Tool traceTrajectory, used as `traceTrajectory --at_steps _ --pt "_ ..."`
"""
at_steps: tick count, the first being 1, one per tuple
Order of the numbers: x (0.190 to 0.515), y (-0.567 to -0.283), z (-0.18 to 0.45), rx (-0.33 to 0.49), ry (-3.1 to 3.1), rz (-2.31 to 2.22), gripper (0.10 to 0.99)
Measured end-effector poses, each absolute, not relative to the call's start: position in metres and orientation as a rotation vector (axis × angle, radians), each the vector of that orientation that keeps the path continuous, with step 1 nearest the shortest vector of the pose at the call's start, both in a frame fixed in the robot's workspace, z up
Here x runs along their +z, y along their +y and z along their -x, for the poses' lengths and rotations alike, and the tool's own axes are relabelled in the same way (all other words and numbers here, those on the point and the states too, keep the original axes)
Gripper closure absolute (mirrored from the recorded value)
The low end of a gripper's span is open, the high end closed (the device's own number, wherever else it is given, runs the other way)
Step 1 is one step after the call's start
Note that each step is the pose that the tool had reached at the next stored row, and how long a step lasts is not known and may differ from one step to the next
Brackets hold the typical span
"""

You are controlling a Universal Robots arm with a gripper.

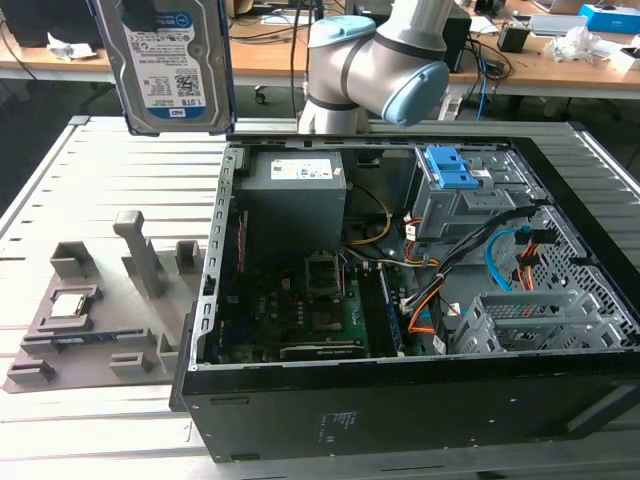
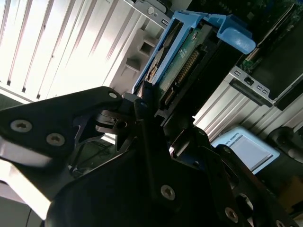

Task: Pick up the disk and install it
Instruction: 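Pick up the disk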

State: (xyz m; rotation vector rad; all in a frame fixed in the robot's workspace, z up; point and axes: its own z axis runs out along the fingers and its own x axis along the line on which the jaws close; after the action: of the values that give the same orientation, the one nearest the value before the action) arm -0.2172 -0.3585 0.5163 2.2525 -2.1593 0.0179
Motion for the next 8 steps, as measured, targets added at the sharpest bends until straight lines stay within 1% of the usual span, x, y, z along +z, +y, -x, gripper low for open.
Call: traceTrajectory --at_steps 8 --pt "0.516 -0.359 0.195 0.018 -2.159 -2.253 0.722"
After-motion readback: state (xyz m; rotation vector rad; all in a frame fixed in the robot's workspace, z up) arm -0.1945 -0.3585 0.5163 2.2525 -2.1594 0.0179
